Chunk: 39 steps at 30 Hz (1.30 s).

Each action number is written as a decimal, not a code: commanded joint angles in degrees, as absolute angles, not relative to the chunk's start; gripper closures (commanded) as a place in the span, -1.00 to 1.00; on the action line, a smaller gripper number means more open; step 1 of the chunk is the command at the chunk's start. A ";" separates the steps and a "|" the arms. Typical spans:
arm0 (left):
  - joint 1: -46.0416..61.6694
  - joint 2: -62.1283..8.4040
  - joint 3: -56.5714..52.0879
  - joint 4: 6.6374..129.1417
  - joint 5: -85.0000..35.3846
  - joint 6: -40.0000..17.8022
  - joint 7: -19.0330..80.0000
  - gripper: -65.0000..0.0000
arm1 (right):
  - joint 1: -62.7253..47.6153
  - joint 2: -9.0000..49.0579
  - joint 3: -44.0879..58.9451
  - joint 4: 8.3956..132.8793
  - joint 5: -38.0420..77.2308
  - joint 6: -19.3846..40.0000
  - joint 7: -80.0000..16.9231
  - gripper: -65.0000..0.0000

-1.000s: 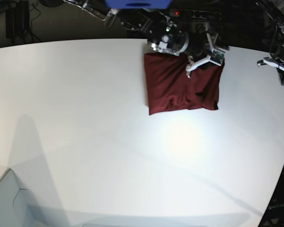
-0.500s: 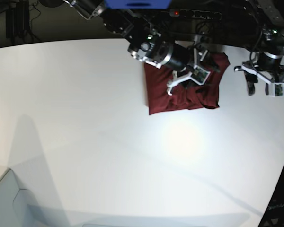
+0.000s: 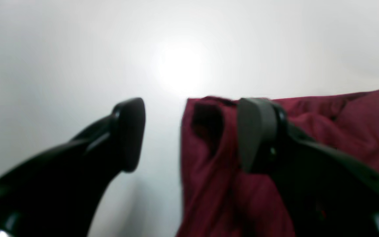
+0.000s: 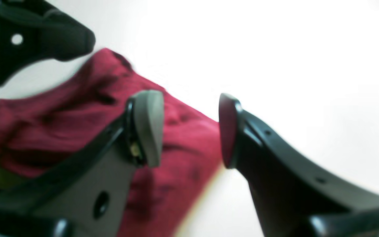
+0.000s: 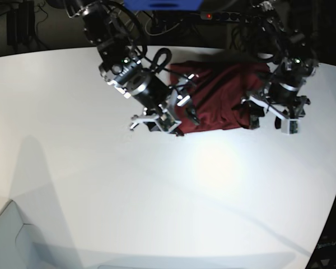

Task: Layout the t-shirt on the table in an organized manner, then fold the t-shirt properly
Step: 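Grasp the bundle edge with the left gripper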

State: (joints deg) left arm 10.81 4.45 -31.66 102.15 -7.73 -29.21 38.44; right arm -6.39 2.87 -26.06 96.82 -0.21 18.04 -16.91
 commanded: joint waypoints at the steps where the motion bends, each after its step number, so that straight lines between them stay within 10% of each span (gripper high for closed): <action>1: 10.51 4.09 -31.52 101.93 -8.57 -29.49 36.97 -0.30 | -6.29 2.51 -25.71 97.98 0.31 18.24 -15.08 0.13; 12: 8.13 4.09 -31.52 96.40 -8.57 -29.58 37.05 -0.28 | -6.99 3.21 -21.85 98.24 0.31 18.24 -15.08 0.13; 20: 6.81 4.09 -31.52 92.53 -8.92 -30.02 36.97 0.49 | -6.99 3.30 -21.85 98.24 0.31 18.24 -15.08 0.13; 27: 6.02 4.09 -31.87 92.88 -8.92 -30.02 36.88 0.55 | -7.16 3.30 -21.85 98.24 0.31 18.24 -15.16 0.13; 31: 4.62 4.00 -33.63 93.14 -8.92 -29.49 36.88 1.00 | -7.16 3.30 -21.85 98.24 0.31 18.24 -15.16 0.13; 39: 1.10 4.00 -38.46 92.35 -8.66 -29.58 36.97 1.00 | -7.16 4.44 -21.76 98.24 0.31 18.24 -15.08 0.13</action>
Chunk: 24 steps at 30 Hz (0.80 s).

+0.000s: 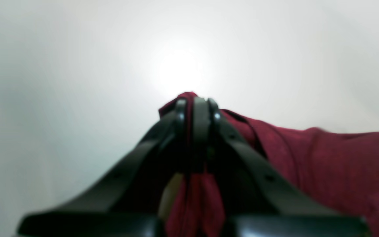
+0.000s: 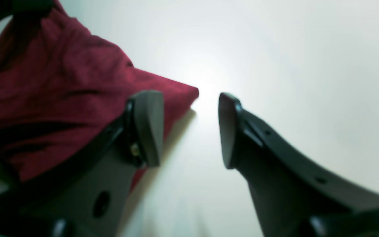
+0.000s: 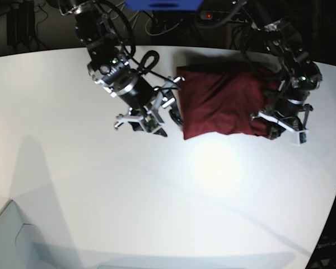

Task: Layout the t-shirt on the table in an organized manner, then fold the t-shirt properly
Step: 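Grasp the bundle edge with the left gripper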

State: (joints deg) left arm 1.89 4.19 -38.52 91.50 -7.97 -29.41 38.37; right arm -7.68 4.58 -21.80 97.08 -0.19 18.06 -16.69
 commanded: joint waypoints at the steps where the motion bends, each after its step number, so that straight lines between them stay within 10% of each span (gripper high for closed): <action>1: 0.66 4.00 -38.46 92.35 -8.57 -29.58 36.97 1.00 | -7.16 4.44 -21.76 98.24 0.31 18.24 -15.08 0.13; 14: 0.92 3.91 -38.37 88.48 -8.57 -29.76 37.58 0.97 | -7.16 4.53 -21.76 98.24 0.31 18.24 -15.43 0.13; 24: 4.62 1.27 -38.55 88.92 -8.92 -29.58 37.58 0.11 | -7.16 4.26 -21.76 98.24 0.31 18.24 -15.52 0.13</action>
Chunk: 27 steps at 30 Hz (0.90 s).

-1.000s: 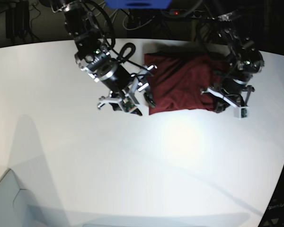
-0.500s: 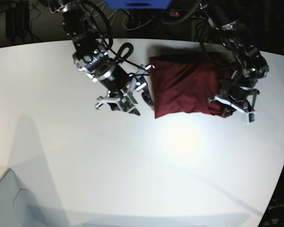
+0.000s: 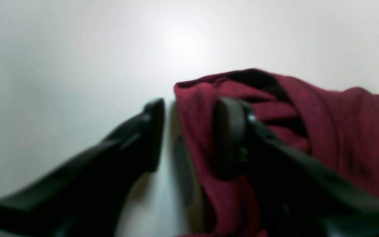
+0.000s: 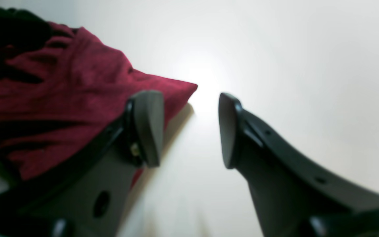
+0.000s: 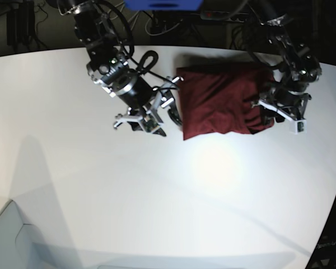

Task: Layout the t-shirt on the table in an organized manner, then fold the t-shirt properly
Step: 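Grasp the bundle edge with the left gripper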

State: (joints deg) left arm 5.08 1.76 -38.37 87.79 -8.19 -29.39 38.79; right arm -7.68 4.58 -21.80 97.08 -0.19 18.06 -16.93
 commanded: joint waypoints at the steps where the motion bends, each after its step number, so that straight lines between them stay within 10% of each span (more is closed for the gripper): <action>1: 4.62 1.27 -38.55 89.01 -8.92 -29.58 37.58 0.03 | -7.16 4.26 -21.76 98.24 0.31 18.24 -15.52 0.13; 12: 6.46 1.63 -38.64 99.38 -9.01 -30.02 42.59 -0.80 | -7.43 4.26 -21.93 98.24 0.31 18.24 -15.60 0.00; 27: 11.21 5.67 -38.64 101.05 -9.10 -30.11 44.18 -0.87 | -8.48 4.44 -21.93 98.24 0.31 18.24 -15.52 -0.05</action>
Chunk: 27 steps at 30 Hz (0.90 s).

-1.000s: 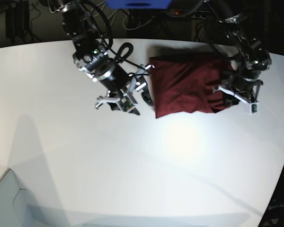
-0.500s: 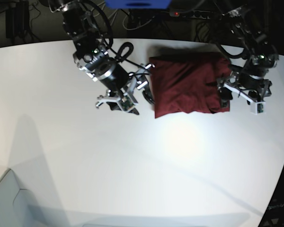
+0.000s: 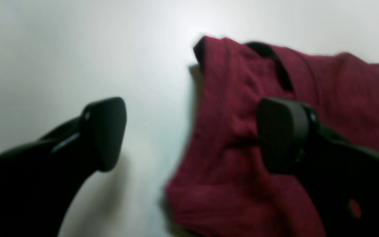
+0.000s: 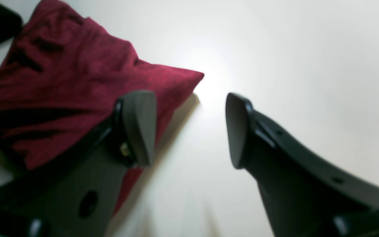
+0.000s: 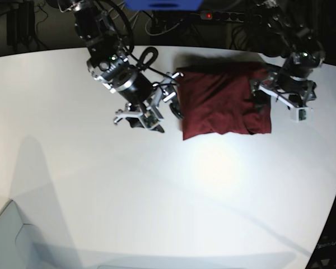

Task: Layout the t-shirt on the table in an organized manner, then fold the t-shirt properly
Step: 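Grasp the bundle edge with the left gripper, then drag the bundle with the left gripper toward the table center and release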

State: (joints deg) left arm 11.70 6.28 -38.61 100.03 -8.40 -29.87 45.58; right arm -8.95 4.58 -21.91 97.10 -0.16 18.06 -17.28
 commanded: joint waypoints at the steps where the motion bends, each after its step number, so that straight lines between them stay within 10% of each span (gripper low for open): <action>1: 11.21 6.29 -38.64 100.97 -9.10 -30.11 44.26 -0.87 | -8.48 4.44 -22.02 98.24 0.31 18.24 -15.52 -0.05; 23: 14.73 8.48 -38.37 86.37 -19.47 -30.11 44.09 -0.85 | -9.27 4.53 -21.85 98.24 0.31 18.24 -15.52 -0.04; 27: 14.81 7.69 -38.11 85.85 -20.00 -30.11 44.00 -0.57 | -9.27 4.53 -21.85 98.24 0.31 18.24 -15.52 -0.04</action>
